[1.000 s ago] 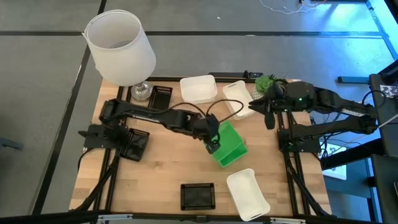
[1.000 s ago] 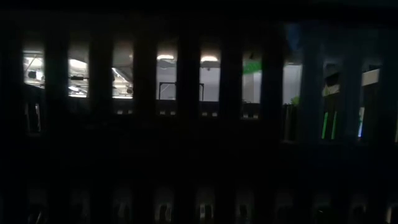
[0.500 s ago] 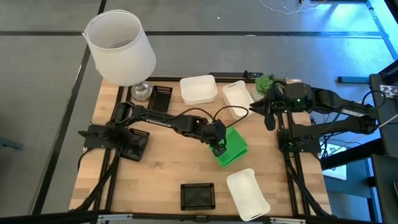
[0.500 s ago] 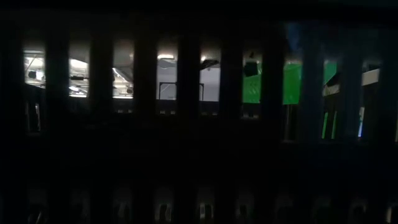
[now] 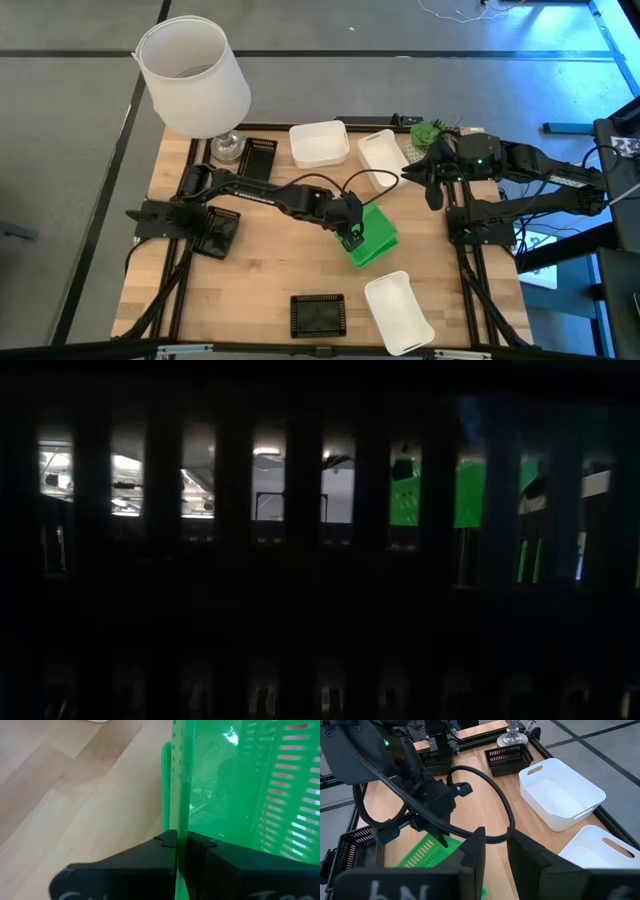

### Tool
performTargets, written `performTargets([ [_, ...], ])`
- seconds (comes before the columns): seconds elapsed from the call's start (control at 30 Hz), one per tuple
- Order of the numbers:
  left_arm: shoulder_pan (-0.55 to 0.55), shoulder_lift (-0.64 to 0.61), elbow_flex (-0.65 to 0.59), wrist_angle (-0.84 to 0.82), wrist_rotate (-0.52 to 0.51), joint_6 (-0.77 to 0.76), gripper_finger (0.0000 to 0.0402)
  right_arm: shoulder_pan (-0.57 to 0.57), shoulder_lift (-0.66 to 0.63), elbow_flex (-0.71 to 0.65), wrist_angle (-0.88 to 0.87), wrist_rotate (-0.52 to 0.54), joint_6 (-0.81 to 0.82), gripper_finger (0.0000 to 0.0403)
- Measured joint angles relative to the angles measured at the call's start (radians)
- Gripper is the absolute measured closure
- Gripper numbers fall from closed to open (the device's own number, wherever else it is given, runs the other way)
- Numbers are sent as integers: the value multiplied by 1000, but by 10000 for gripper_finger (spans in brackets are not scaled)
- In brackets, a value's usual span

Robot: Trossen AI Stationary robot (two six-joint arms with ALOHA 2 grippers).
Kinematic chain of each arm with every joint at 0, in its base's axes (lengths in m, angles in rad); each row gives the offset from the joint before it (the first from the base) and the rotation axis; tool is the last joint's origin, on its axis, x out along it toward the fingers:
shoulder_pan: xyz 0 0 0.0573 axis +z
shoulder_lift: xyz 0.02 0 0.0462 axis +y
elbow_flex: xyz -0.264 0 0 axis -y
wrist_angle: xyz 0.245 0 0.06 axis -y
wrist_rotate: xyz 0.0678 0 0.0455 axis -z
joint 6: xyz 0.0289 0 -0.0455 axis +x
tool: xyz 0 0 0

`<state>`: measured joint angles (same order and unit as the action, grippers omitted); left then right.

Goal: Stack baskets by color
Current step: Stack the bottom green bin on the top green bins

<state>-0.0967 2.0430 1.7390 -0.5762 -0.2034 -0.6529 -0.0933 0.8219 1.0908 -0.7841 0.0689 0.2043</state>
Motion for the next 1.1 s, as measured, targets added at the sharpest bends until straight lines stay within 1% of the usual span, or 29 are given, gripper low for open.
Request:
performTargets([
  [0.43, 0, 0, 0, -27, -5, -4, 401, 0, 0, -1, 0, 0, 0, 324],
  [0.53, -6, 28, 2, -14, -5, -26, 401, 0, 0, -1, 1, 0, 0, 324],
  [0.6, -8, 38, -5, -38, 21, -27, 401, 0, 0, -1, 1, 0, 0, 324],
  [0.63, -9, 49, -3, -23, 37, -27, 401, 0, 0, -1, 1, 0, 0, 324],
  [0.67, -10, 59, 2, -4, 42, -27, 401, 0, 0, -1, 1, 0, 0, 324],
  [0.77, -15, 67, 0, -56, 56, -31, 401, 0, 1, -1, 1, 0, 3, 324],
  [0.83, -16, 75, 0, -48, 62, -35, 401, 0, 1, -1, 1, 0, 3, 324],
  [0.9, -16, 74, 0, -92, 74, -64, 401, 0, 1, -1, 1, 0, 3, 324],
  [1.1, -16, 68, 0, -171, 154, -160, 401, 0, 1, -1, 0, 0, 3, 324],
])
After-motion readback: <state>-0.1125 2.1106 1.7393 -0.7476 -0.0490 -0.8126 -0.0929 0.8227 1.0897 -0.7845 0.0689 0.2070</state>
